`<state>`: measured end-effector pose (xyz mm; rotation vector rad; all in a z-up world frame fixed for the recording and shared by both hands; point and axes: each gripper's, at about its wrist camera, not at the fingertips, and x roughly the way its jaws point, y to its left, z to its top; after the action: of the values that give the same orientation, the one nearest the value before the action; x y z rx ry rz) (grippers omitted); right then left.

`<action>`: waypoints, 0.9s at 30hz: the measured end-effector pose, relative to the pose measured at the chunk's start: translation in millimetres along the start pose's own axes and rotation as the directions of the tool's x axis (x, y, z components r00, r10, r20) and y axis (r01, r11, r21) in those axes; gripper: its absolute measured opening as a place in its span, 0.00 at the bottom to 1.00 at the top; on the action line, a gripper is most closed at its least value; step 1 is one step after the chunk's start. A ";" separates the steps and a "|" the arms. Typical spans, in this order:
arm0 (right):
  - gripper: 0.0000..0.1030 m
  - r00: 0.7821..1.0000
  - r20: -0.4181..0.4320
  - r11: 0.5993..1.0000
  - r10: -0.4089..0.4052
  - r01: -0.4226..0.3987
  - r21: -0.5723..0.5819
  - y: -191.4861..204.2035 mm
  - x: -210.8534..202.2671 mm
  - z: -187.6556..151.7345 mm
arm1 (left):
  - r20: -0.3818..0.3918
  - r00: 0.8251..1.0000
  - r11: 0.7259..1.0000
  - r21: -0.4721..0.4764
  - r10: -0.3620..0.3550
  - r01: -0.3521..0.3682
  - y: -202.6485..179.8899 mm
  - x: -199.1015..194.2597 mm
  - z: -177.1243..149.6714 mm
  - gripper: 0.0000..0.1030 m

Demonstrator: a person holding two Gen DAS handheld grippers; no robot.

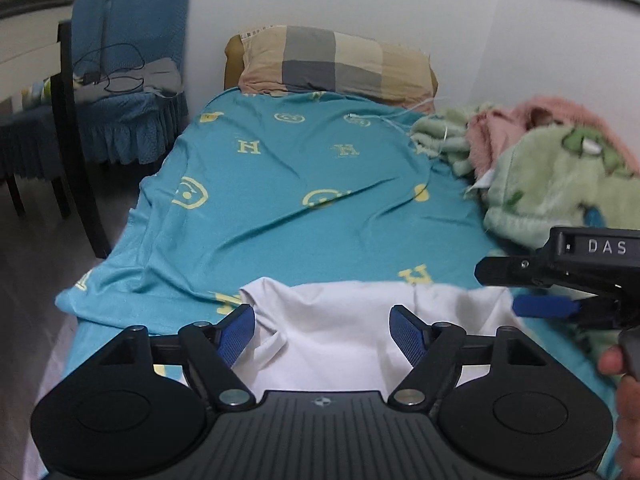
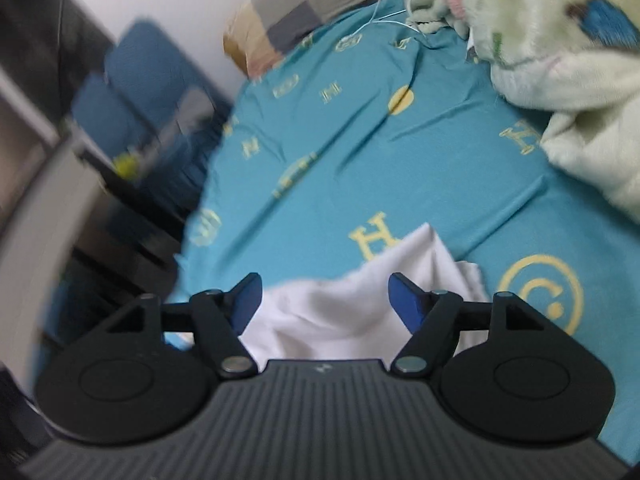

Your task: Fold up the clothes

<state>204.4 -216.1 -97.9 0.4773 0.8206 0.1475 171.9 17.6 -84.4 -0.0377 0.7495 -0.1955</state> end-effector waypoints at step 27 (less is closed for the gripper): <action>0.70 0.996 -0.021 0.978 -0.087 0.081 -0.190 16.0 -46.8 -56.2 | -0.049 0.998 0.998 0.054 0.047 -0.044 -16.5 -59.8 -44.3 0.74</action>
<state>132.3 -196.6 -92.1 0.2615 0.8451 0.1532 96.3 14.3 -74.9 0.0342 0.7939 -0.1731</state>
